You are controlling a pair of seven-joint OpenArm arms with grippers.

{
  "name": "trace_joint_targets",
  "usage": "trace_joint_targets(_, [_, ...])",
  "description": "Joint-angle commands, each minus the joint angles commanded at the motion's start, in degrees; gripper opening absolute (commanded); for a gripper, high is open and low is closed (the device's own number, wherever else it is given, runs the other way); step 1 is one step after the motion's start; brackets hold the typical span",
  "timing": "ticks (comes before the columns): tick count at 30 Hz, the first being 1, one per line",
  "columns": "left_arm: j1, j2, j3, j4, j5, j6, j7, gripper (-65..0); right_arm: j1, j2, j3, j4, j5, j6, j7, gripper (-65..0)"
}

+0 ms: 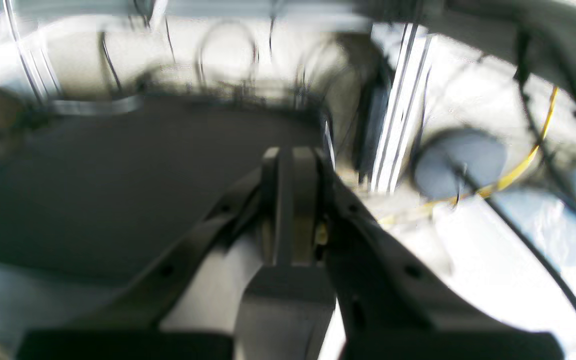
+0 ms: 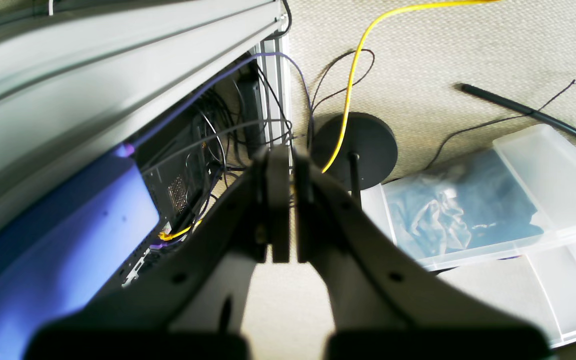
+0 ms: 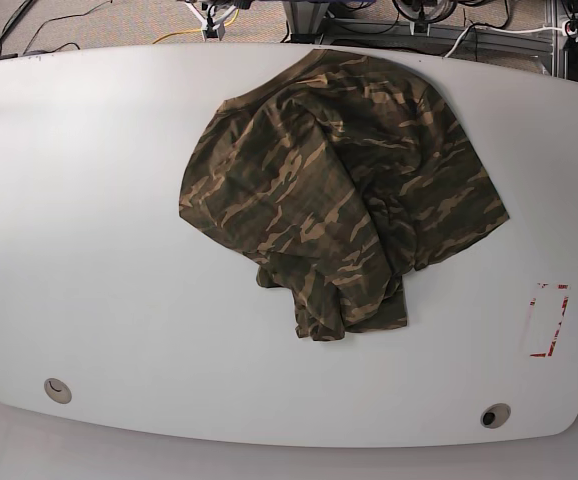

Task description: Layout the t-shirt on the table in an organized manner, then fold the t-shirt properly

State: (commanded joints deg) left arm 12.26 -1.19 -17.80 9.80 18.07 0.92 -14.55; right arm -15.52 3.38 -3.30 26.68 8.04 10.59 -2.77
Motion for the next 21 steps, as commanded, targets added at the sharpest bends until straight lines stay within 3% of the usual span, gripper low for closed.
trace_joint_targets(12, [1.8,-1.0,0.0,2.5,-0.3,0.0,-0.9,-62.6,-3.2,0.0,0.0,0.8,0.0,0.0,2.5,-64.2])
trace_joint_targets(21, [8.7,0.1,0.1,12.6,-0.3,0.0,-0.9,-62.6,-9.2,0.3,0.0,10.5,0.0,-0.18,2.2,-64.4])
